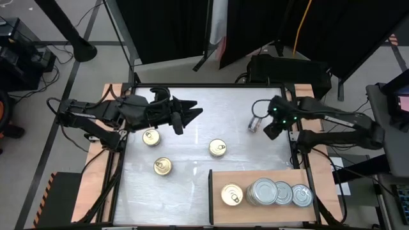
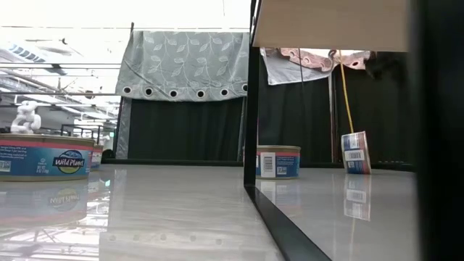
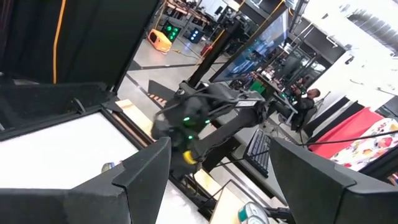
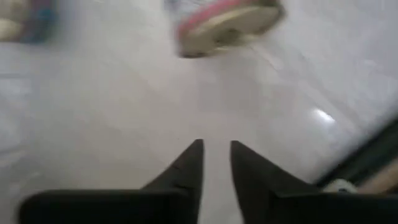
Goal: Stack canned seafood by type on shelf
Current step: Stack the blue-pink tuna can on top of the other blue-pink tuna can on the shelf
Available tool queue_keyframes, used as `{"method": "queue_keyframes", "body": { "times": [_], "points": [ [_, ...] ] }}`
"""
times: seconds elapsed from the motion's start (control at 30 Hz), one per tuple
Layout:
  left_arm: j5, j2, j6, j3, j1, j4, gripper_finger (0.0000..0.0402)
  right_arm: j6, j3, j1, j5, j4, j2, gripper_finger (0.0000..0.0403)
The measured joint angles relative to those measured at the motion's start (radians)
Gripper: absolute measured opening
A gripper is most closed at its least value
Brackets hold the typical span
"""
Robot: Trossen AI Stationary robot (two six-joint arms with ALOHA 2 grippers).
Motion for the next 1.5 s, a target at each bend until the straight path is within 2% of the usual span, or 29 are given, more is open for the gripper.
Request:
{"method": "queue_keyframes", "body": {
  "times": [0.1,0.17,0.27,0.33,0.47,0.73,0.9,1.17,1.5],
  "points": [
    [-0.001,0.000,0.011,0.000,0.001,0.001,0.0274,-0.097,0.049,0.025,-0.081,0.019,-0.029,0.0145],
    [-0.002,0.000,0.012,0.000,0.003,0.001,0.0274,-0.221,0.080,0.047,-0.074,0.060,-0.031,0.0197],
    [-0.002,0.000,0.012,0.000,0.008,0.001,0.0274,-0.455,0.106,0.076,-0.022,0.130,-0.026,0.0274],
    [-0.003,0.000,0.012,0.000,0.009,0.003,0.0274,-0.633,0.107,0.096,0.056,0.169,-0.016,0.0319],
    [-0.003,0.000,0.011,0.000,0.006,0.005,0.0274,-0.961,0.087,0.114,0.179,0.222,0.008,0.0367],
    [-0.003,0.000,0.012,0.000,0.001,0.005,0.0274,-1.359,0.051,0.113,0.202,0.253,0.103,0.0366],
    [-0.003,0.000,0.039,0.000,0.001,0.005,0.0274,-1.462,0.051,0.115,0.183,0.290,0.176,0.0365],
    [-0.006,0.000,0.104,0.000,0.001,0.007,0.0274,-1.610,0.050,0.120,0.208,0.309,0.261,0.0365],
    [-0.007,0.001,0.143,0.000,-0.001,0.038,0.0274,-1.652,0.051,0.117,0.207,0.350,0.410,0.0365]
  ]
}}
